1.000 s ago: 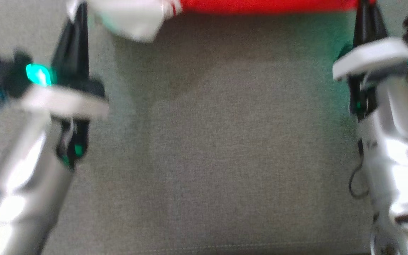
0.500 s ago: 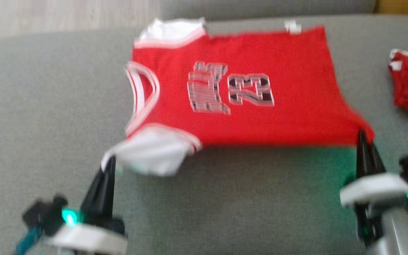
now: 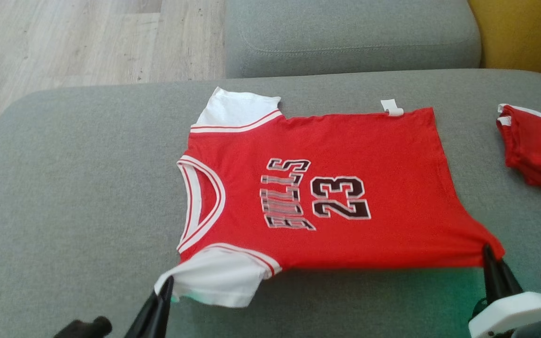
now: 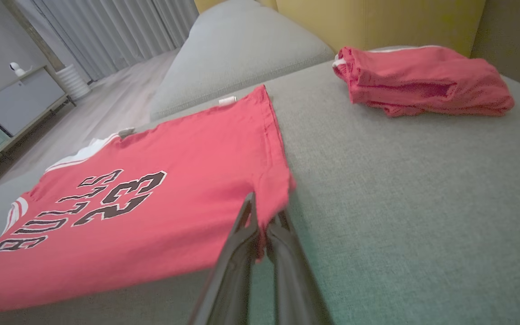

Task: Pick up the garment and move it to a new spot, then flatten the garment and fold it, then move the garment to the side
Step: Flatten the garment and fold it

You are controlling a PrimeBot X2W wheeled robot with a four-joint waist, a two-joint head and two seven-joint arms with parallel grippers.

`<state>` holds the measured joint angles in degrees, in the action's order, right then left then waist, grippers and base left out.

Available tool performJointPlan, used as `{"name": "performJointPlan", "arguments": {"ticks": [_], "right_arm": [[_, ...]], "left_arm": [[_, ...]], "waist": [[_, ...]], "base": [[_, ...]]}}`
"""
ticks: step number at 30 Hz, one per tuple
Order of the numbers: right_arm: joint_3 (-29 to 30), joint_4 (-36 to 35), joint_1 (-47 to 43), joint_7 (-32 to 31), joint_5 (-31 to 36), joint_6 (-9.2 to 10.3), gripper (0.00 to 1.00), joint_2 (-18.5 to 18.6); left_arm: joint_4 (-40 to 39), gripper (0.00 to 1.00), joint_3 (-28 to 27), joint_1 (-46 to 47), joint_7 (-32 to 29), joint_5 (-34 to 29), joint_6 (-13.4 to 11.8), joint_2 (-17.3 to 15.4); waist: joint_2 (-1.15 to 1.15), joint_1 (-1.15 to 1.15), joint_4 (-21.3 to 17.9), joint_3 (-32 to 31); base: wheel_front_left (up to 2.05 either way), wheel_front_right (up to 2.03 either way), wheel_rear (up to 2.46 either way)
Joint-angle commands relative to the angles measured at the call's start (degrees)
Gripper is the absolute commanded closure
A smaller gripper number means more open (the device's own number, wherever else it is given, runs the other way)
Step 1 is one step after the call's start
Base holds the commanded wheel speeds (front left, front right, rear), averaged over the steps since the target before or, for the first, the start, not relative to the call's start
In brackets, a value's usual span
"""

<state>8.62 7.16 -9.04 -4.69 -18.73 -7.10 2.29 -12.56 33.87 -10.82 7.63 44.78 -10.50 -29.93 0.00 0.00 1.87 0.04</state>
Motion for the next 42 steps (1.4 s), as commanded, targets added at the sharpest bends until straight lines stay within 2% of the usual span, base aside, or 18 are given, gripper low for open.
{"name": "performJointPlan", "arguments": {"ticks": [1,11,17,24,31,42], "right_arm": [[-0.8,-0.8,1.6,-1.1,0.5,-0.39,1.0,0.6],[-1.5,2.4,5.2,-7.7,1.3,-0.39,1.0,0.6],[-1.6,5.6,11.2,-13.1,1.9,-0.39,1.0,0.6],[-1.0,13.3,21.8,-20.9,5.3,-0.39,1.0,0.6],[1.4,21.1,30.7,-21.1,7.1,-0.39,1.0,0.6],[2.8,33.4,38.8,-16.9,8.3,-0.39,1.0,0.6]], "left_arm": [[-0.4,1.0,-1.2,3.3,-0.2,-0.1,0.6,-0.3],[5.9,1.0,1.5,11.0,-3.8,-2.0,4.0,0.0],[11.4,1.0,2.9,20.7,-8.2,-2.9,8.1,0.5],[22.3,1.0,4.3,33.4,-14.5,-2.4,13.2,2.5],[32.4,1.0,5.2,41.6,-16.3,-1.6,15.9,5.4],[44.2,1.0,6.6,48.8,-14.5,-1.4,17.4,8.9]], "waist": [[0.0,0.0,0.0,0.0],[0.0,0.0,-0.3,0.9],[0.0,0.0,-0.5,1.9],[0.0,0.0,-1.0,2.8],[0.0,0.0,-1.3,3.6],[0.0,0.0,-1.9,5.2]], "base": [[0.0,0.0,0.0],[0.0,0.0,0.0],[0.0,0.0,0.0],[0.0,0.0,0.0],[0.0,0.0,0.0],[0.0,0.0,0.0]]}}
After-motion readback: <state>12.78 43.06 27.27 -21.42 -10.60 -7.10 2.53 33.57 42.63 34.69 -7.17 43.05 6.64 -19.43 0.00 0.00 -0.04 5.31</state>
